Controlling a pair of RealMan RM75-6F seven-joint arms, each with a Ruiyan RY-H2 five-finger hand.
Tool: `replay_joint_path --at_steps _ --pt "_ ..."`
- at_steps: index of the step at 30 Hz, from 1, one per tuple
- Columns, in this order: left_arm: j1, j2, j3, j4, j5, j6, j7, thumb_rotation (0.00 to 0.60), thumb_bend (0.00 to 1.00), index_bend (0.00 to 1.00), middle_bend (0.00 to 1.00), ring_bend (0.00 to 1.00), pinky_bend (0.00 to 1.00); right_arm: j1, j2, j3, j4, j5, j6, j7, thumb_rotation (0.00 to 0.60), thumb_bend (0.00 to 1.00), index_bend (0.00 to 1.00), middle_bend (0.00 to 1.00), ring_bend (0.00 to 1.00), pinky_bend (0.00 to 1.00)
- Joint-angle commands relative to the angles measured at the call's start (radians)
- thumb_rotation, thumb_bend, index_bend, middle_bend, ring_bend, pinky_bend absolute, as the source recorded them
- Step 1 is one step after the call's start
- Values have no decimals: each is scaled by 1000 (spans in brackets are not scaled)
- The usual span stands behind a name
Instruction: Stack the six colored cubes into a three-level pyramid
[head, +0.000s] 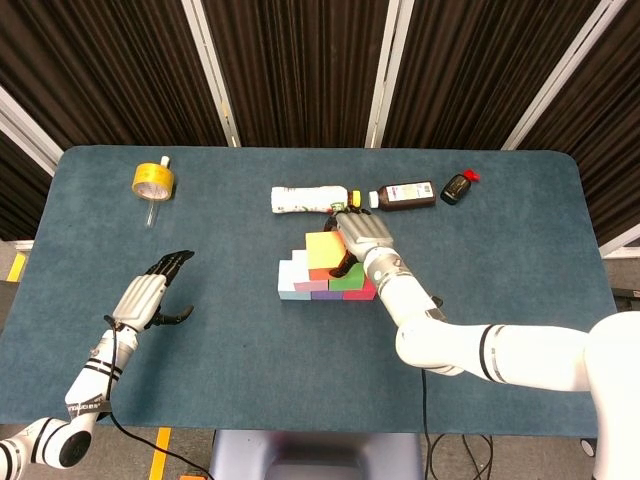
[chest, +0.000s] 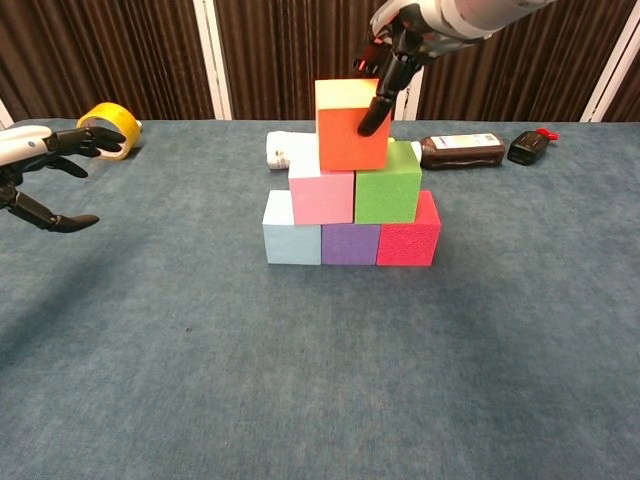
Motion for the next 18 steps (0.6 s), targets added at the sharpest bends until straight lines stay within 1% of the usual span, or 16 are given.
replay_joint_path --at_steps 1,18 --pt "0 -2 0 4 3 -1 -5 600 338 0 28 20 153 0 -9 5 1 7 9 -6 600 425 468 264 141 190" --pt "4 -6 2 22 19 -9 -35 600 338 0 25 18 153 -12 -27 33 1 45 46 -58 600 424 458 264 141 186"
